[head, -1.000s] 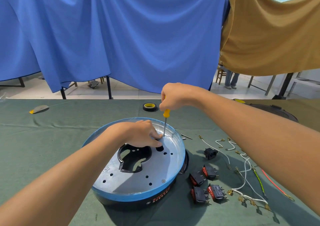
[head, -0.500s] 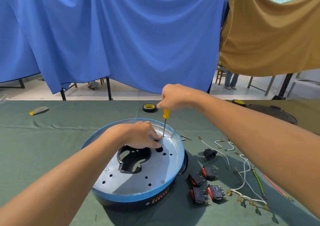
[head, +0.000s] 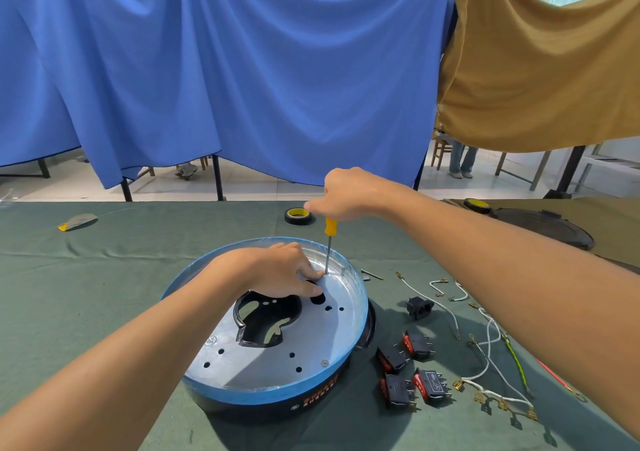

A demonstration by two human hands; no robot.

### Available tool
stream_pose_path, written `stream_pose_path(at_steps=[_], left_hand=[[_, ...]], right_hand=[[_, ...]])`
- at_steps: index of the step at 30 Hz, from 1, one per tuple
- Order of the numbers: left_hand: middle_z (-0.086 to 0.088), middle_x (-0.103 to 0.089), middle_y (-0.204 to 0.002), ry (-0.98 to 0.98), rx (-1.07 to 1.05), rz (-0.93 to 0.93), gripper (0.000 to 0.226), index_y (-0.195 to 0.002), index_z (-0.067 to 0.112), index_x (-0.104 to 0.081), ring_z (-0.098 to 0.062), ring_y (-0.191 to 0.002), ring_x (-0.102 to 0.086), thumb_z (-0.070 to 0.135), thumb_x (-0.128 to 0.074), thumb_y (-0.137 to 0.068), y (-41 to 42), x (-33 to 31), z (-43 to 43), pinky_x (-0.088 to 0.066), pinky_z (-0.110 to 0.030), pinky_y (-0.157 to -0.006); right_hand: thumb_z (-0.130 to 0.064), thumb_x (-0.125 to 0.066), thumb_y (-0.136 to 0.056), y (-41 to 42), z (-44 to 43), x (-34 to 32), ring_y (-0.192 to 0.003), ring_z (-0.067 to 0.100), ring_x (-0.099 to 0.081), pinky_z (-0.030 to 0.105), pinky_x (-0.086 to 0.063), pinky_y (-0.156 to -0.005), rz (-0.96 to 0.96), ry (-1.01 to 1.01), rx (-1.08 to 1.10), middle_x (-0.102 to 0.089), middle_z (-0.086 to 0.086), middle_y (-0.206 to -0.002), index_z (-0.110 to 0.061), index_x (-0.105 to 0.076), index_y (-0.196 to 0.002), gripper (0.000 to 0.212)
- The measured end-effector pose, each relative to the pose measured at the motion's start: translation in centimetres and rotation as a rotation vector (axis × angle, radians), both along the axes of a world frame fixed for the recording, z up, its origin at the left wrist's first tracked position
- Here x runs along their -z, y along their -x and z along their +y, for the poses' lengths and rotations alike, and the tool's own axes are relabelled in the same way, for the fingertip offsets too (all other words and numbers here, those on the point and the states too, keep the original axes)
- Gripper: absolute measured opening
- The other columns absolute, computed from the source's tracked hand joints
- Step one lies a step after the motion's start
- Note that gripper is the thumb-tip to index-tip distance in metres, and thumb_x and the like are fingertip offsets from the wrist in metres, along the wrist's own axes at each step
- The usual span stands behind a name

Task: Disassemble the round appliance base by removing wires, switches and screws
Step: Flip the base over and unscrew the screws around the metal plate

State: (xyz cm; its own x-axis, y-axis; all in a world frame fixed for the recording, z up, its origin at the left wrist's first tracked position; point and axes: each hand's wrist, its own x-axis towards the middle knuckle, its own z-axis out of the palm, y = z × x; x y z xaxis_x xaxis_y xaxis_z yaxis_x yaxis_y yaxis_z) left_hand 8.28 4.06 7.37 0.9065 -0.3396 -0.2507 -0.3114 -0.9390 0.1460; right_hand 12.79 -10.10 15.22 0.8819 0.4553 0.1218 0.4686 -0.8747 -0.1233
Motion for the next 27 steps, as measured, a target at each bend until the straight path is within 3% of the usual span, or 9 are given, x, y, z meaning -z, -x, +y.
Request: stream_pose_path(at_steps=[5,10,14,19,24,27], left_hand=[[0.003,-0.039,-0.142,-0.007,0.004,0.000,0.048,-0.141,0.034,-0.046,-0.022,-0.133,-0.031,0.050,-0.045,-0.096,-0.02,0.06,0.05,-0.028,-0.046,-0.111],[0.001,-0.041,-0.141,-0.012,0.017,-0.003,0.047,-0.141,0.033,-0.047,-0.023,-0.131,-0.033,0.049,-0.045,-0.096,0.09,-0.09,-0.07,-0.028,-0.044,-0.110],[-0.001,-0.041,-0.140,-0.018,0.014,0.003,0.048,-0.141,0.033,-0.046,-0.023,-0.130,-0.034,0.049,-0.044,-0.097,0.26,-0.24,-0.14,-0.029,-0.044,-0.110],[0.000,-0.039,-0.140,-0.019,0.006,0.003,0.048,-0.141,0.033,-0.046,-0.022,-0.131,-0.032,0.049,-0.045,-0.096,0.39,-0.34,-0.22,-0.028,-0.044,-0.110],[0.000,-0.041,-0.140,-0.012,0.012,0.005,0.048,-0.142,0.031,-0.045,-0.023,-0.130,-0.034,0.048,-0.044,-0.097,0.42,-0.42,-0.29,-0.029,-0.043,-0.110],[0.001,-0.039,-0.141,-0.018,0.010,0.007,0.048,-0.142,0.032,-0.045,-0.023,-0.132,-0.032,0.048,-0.044,-0.097,0.38,-0.39,-0.23,-0.028,-0.044,-0.111]], right_hand=[[-0.018,-0.054,-0.082,-0.07,-0.01,0.12,-0.054,0.020,-0.026,0.028,-0.021,-0.047,0.006,-0.017,0.028,-0.031,0.002,-0.057,-0.015,-0.033,-0.057,0.033],[-0.034,-0.054,-0.086,-0.14,-0.02,0.26,-0.056,0.021,-0.036,0.027,-0.026,-0.049,-0.017,-0.016,0.034,-0.037,0.001,-0.058,-0.015,-0.036,-0.059,0.038],[-0.017,-0.052,-0.082,-0.15,0.02,0.19,-0.055,0.020,-0.026,0.028,-0.020,-0.047,0.009,-0.016,0.036,-0.030,0.002,-0.057,-0.015,-0.031,-0.056,0.034],[-0.031,-0.054,-0.084,-0.04,0.00,0.27,-0.054,0.020,-0.033,0.028,-0.025,-0.048,0.005,-0.019,0.040,-0.036,0.001,-0.058,-0.015,-0.035,-0.059,0.035],[-0.018,-0.055,-0.081,-0.17,-0.03,0.34,-0.056,0.021,-0.027,0.029,-0.022,-0.049,0.022,-0.032,0.028,-0.032,0.002,-0.057,-0.015,-0.034,-0.055,0.033],[-0.029,-0.056,-0.084,-0.08,-0.06,0.13,-0.054,0.020,-0.030,0.028,-0.023,-0.048,0.025,-0.031,0.025,-0.033,0.001,-0.057,-0.015,-0.034,-0.057,0.038]])
